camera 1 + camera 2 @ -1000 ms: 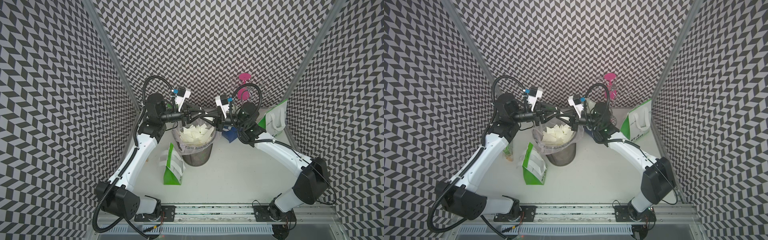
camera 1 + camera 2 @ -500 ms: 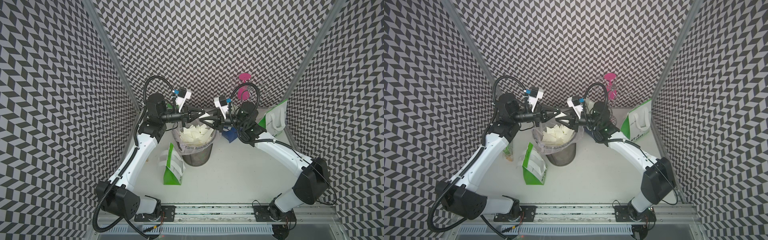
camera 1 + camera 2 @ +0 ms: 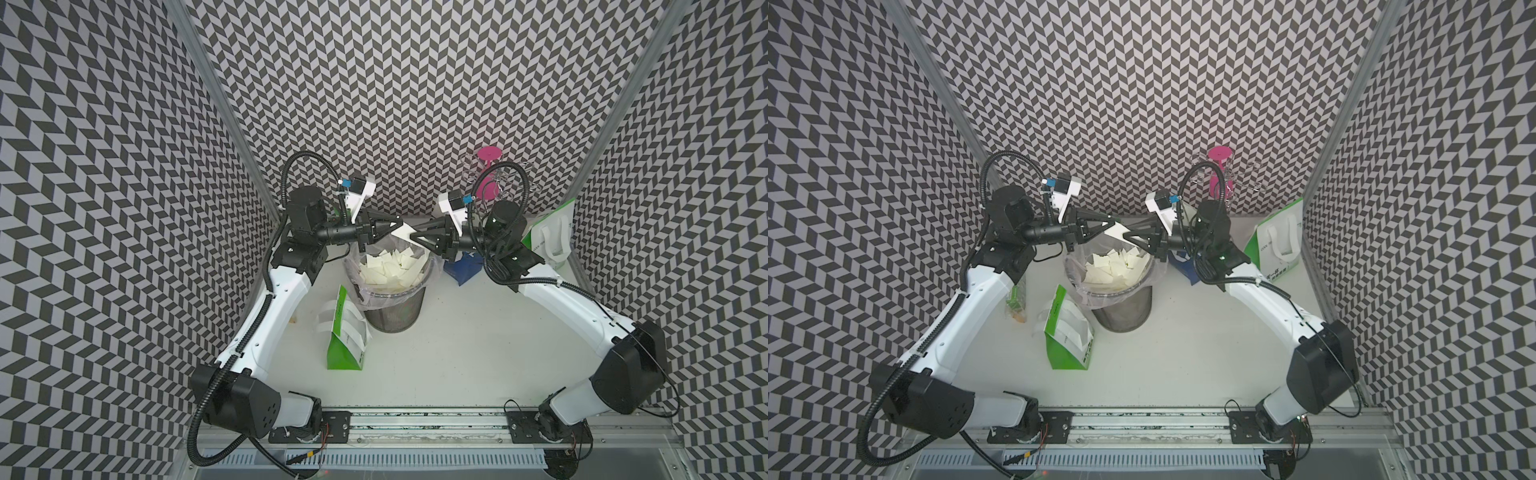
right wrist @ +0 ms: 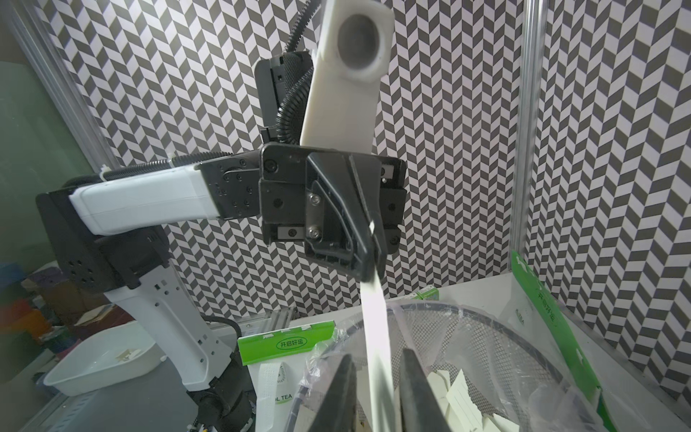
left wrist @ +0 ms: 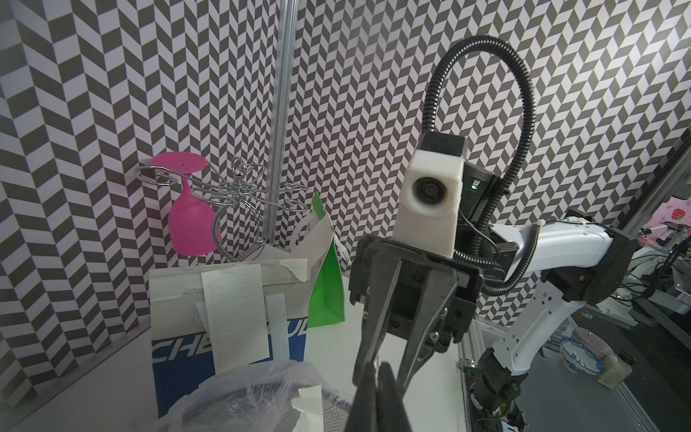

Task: Shred takeout receipts and throw away
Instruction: Adjust the takeout receipt.

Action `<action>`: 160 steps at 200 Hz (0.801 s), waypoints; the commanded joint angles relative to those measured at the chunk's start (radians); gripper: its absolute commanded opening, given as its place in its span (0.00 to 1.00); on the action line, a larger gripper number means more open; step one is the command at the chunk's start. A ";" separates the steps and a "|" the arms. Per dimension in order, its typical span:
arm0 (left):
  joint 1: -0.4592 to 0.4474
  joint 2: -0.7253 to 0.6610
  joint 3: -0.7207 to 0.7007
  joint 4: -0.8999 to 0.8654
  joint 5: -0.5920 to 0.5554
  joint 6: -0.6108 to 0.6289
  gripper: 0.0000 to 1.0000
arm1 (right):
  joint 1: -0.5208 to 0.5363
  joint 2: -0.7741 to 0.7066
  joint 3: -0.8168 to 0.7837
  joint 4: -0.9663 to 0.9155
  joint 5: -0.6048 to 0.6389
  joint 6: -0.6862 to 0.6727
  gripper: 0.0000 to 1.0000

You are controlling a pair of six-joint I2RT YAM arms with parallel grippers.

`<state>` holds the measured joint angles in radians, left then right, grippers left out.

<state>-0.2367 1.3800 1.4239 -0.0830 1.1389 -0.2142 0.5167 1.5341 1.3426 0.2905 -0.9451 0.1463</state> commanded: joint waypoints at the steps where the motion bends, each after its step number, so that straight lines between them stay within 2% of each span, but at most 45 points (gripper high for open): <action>1: 0.002 -0.030 0.023 0.001 0.009 -0.002 0.00 | -0.007 -0.025 -0.011 0.016 -0.033 -0.009 0.15; 13: 0.002 -0.029 0.021 0.023 0.020 -0.020 0.00 | -0.007 -0.016 -0.007 0.018 -0.045 -0.007 0.16; 34: 0.002 -0.032 0.020 0.057 0.033 -0.045 0.00 | -0.007 0.005 0.013 0.009 -0.064 -0.008 0.26; 60: 0.002 -0.030 0.020 0.059 0.035 -0.047 0.00 | -0.006 0.034 0.036 0.019 -0.094 0.012 0.28; 90: -0.002 -0.025 0.014 0.064 0.037 -0.053 0.00 | -0.004 0.042 0.045 0.037 -0.104 0.030 0.17; 116: -0.007 -0.018 0.010 0.069 0.039 -0.062 0.00 | -0.004 0.041 0.049 0.031 -0.096 0.027 0.00; 125: -0.009 -0.013 0.007 0.067 0.041 -0.065 0.00 | -0.004 0.039 0.047 0.030 -0.090 0.025 0.00; 139: -0.013 -0.005 0.004 0.053 0.037 -0.060 0.10 | -0.004 0.035 0.046 0.018 -0.079 0.005 0.00; 151: -0.019 -0.001 -0.001 0.041 0.034 -0.055 0.29 | -0.004 0.031 0.049 -0.009 -0.061 -0.027 0.00; 160: -0.025 0.003 -0.004 0.039 0.032 -0.049 0.37 | -0.004 0.028 0.053 -0.030 -0.046 -0.047 0.00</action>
<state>-0.2470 1.3800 1.4235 -0.0444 1.1610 -0.2626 0.5117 1.5745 1.3655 0.2741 -1.0199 0.1566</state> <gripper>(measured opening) 0.279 0.047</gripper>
